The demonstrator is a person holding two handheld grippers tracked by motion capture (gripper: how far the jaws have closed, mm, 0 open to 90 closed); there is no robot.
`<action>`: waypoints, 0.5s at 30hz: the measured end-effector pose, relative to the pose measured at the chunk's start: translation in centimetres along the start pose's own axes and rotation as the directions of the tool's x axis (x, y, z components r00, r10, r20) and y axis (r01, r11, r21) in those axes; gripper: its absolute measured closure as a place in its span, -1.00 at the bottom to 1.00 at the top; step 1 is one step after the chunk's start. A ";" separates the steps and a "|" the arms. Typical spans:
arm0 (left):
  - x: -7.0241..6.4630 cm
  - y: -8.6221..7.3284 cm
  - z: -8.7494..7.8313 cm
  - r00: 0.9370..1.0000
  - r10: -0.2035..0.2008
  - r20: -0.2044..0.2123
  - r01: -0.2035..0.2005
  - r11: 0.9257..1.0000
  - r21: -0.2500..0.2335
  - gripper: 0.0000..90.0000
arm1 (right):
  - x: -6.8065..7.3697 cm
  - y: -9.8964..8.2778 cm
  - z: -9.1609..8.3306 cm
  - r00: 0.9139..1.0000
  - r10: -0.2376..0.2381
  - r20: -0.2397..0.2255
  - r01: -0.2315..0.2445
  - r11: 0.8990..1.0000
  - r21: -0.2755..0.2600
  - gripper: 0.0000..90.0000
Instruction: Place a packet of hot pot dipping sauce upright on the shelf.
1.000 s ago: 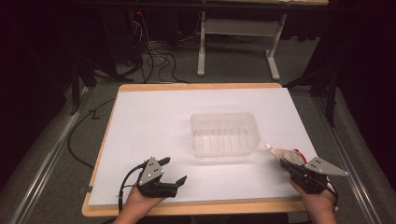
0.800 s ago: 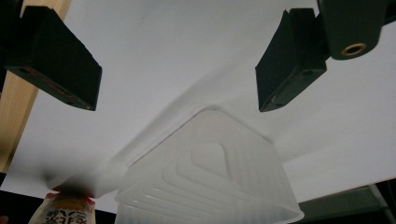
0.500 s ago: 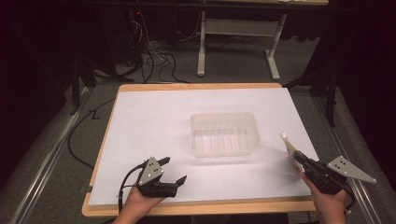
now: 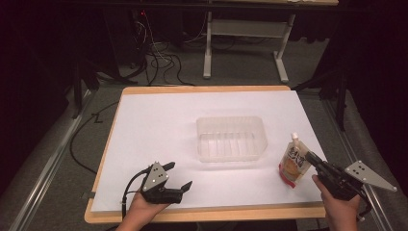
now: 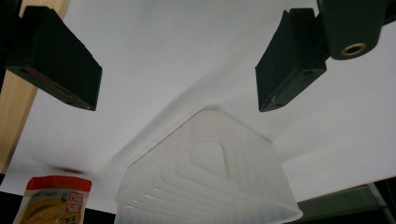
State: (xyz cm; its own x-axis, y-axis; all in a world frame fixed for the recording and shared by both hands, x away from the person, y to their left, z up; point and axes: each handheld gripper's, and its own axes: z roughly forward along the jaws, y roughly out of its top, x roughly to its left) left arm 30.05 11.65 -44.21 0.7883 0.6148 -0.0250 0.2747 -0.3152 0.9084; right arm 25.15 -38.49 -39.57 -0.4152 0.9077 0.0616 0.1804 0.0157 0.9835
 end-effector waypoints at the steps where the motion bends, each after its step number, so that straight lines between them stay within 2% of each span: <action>1: 0.0 0.0 0.0 1.000 0.001 0.001 -0.001 1.000 0.001 -0.67 | 0.2 0.1 0.1 1.000 -0.003 0.000 0.003 1.000 -0.003 1.00; 6: 0.0 0.0 -0.2 1.000 -0.002 0.000 0.002 1.000 0.000 -0.67 | 0.6 0.5 0.6 0.999 -0.031 0.022 0.031 0.999 -0.008 1.00; 9: 0.1 -0.2 -0.4 1.000 0.001 -0.002 -0.001 1.000 0.003 -0.67 | 0.6 0.6 0.9 0.999 -0.029 0.030 0.030 0.999 -0.014 1.00; 12: 0.1 -0.3 -0.8 1.000 -0.005 -0.007 0.005 1.000 0.003 -0.67 | 0.1 0.7 1.4 0.997 -0.029 0.066 0.030 0.999 -0.023 1.00; 15: 0.2 -0.4 -1.1 1.000 -0.002 -0.012 0.003 1.000 0.006 -0.67 | -0.3 0.4 1.7 0.997 -0.021 0.078 0.023 0.999 -0.026 1.00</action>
State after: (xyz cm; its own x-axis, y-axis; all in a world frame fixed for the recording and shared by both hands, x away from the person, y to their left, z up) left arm 29.50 12.68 -44.16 0.7810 0.6241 -0.0223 0.2799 -0.3179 0.9059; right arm 26.86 -38.01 -39.45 -0.3482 0.9370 0.0272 0.1477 0.0262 0.9887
